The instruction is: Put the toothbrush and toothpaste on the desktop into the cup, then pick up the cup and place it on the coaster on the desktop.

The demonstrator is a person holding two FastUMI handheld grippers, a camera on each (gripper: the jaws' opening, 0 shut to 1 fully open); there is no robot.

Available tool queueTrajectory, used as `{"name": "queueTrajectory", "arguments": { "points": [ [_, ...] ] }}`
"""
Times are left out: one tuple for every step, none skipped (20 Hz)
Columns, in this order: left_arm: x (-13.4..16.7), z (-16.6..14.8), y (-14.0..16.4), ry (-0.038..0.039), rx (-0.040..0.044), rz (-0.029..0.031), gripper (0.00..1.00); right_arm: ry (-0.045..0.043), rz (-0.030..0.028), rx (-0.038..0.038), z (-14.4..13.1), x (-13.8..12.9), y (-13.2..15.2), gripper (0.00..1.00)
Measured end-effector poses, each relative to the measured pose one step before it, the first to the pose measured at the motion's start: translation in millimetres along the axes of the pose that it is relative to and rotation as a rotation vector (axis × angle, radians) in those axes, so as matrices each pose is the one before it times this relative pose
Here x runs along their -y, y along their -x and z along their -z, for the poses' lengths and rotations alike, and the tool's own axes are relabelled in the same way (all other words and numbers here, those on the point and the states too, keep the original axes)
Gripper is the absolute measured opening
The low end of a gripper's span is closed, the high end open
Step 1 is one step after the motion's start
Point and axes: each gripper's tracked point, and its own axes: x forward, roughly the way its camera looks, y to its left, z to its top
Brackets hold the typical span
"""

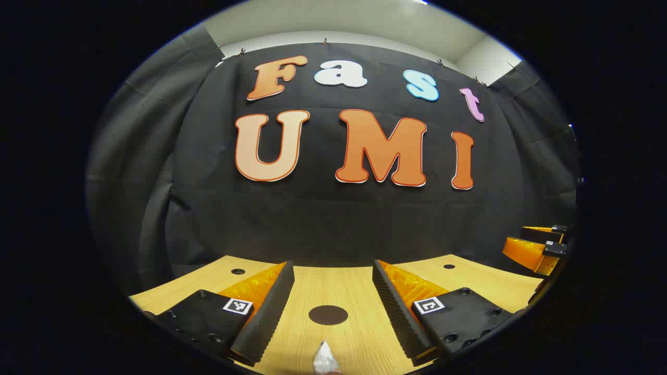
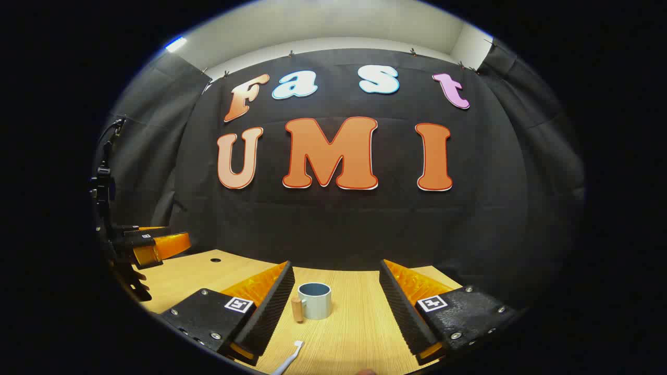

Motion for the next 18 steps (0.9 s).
{"name": "queueTrajectory", "arguments": {
  "points": [
    [-1.26,0.17,-0.30,-0.00270,-0.00071,-0.00404,0.96,-0.00279,-0.00273,-0.00240,0.53,-0.30,0.01,0.98],
    [0.46,0.46,-0.19,0.00145,-0.00426,0.00268,0.96,-0.00194,-0.00295,-0.00388,0.43,-0.24,-0.47,0.98],
    [0.42,2.71,-0.42,0.00311,-0.00653,0.00441,0.96,0.00005,-0.00193,-0.00379,1.04,-1.11,0.76,0.98],
    [-0.77,0.79,0.22,0.00134,-0.00773,0.00002,0.97,0.00113,-0.00142,-0.00290,0.37,-0.81,-0.53,0.98],
    [-1.23,2.37,-0.09,-0.00149,-0.00603,-0.00351,0.96,0.00210,-0.00286,-0.00220,0.98,-1.40,-0.03,0.98],
    [-1.14,1.38,-0.22,-0.00128,-0.00371,-0.00417,0.96,0.00102,-0.00242,-0.00274,1.74,-0.22,0.31,0.99],
    [0.69,0.17,-0.16,-0.00038,-0.00264,0.00079,0.96,0.00052,-0.00466,-0.00237,0.05,-1.34,0.57,0.99],
    [0.04,-0.42,0.61,-0.00024,-0.00379,-0.00072,0.96,-0.00028,-0.00426,-0.00084,-0.26,-1.65,-0.09,0.99],
    [-0.40,1.26,0.67,-0.00271,-0.00206,-0.00117,0.96,-0.00138,-0.00444,-0.00273,-0.72,-1.62,-0.30,0.99],
    [-0.25,-0.69,0.92,-0.00288,-0.00092,-0.00222,0.96,-0.00210,-0.00382,-0.00275,0.07,-0.58,0.29,0.99],
    [0.61,-0.16,0.20,-0.00411,-0.00047,-0.00062,0.96,-0.00108,-0.00636,-0.00483,2.40,-1.73,0.61,0.99],
    [-0.17,-1.25,0.34,-0.00275,-0.00033,-0.00175,0.96,-0.00407,-0.00995,-0.00867,1.32,-1.79,0.12,0.98],
    [-0.15,1.43,0.76,-0.00348,-0.00186,-0.00150,0.96,-0.00961,-0.01107,-0.01310,1.47,-1.95,-0.41,0.98],
    [-1.42,-0.40,-0.24,-0.00526,-0.00447,-0.00740,0.96,-0.01166,-0.00975,-0.01566,3.04,-1.82,-0.86,0.99],
    [-2.83,2.96,0.68,-0.00783,-0.01005,-0.00877,0.96,-0.00955,-0.00724,-0.01906,1.85,-0.70,-0.47,0.99],
    [-2.31,1.48,-0.49,-0.00686,-0.01088,-0.00911,0.96,-0.00758,-0.00286,-0.01648,1.51,-0.44,0.06,0.99],
    [-2.79,0.53,-0.19,-0.00277,-0.00640,-0.00718,0.96,-0.00233,-0.00467,-0.01562,1.30,0.47,1.01,0.99],
    [-0.23,1.25,-0.07,-0.00067,-0.01151,0.00089,0.96,0.00500,-0.00728,-0.01424,3.04,0.90,-0.31,0.99]
  ]
}}
